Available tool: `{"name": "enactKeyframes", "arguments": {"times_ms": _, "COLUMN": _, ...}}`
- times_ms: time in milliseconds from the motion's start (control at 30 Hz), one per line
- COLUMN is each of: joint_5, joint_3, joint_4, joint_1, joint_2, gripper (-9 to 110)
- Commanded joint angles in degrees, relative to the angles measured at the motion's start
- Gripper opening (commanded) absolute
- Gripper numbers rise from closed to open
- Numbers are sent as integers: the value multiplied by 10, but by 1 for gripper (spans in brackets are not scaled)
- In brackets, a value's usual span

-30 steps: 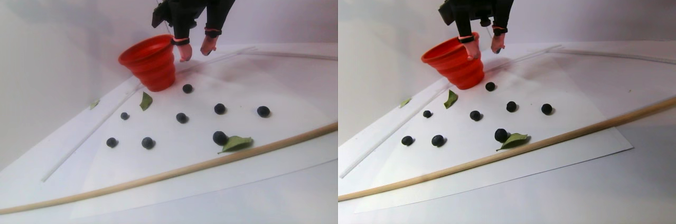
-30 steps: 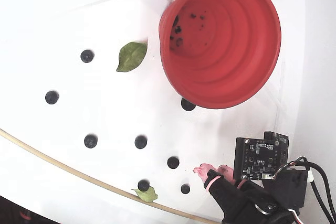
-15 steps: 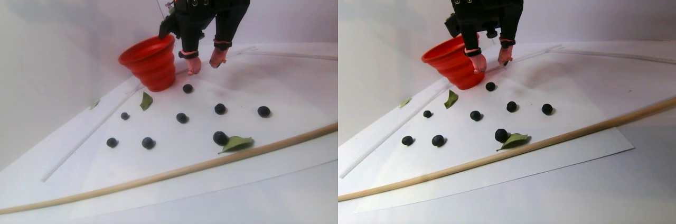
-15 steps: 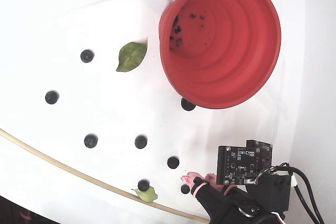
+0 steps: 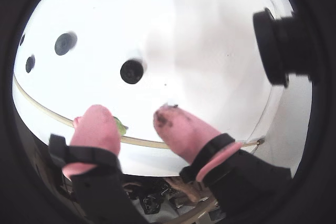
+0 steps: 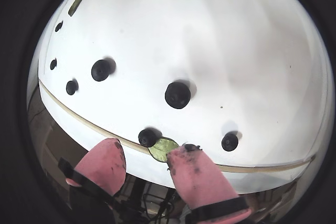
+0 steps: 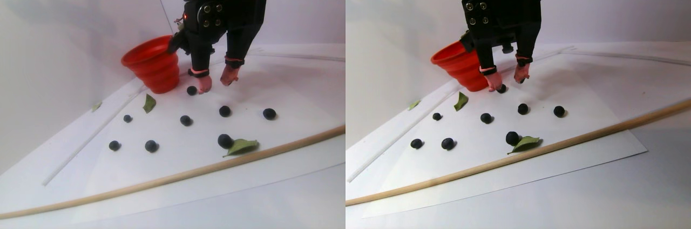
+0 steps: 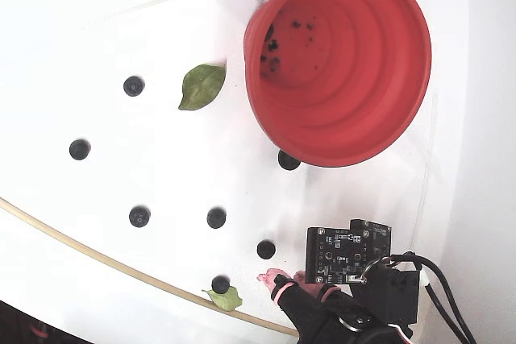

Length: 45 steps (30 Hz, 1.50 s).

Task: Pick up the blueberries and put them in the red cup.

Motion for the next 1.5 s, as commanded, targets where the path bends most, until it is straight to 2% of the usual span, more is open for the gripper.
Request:
{"name": "enactKeyframes", "arguments": {"times_ms": 0, "joint_5": -2, "joint_3": -4, "joint_4": -13, "joint_1": 4, "joint_2": -7, "gripper": 15}}
{"name": "enactKeyframes", "arguments": {"times_ms": 1467, "joint_5": 1, "joint_3": -54, "joint_4": -110, "joint_1": 12, "joint_2": -160, "gripper": 15}}
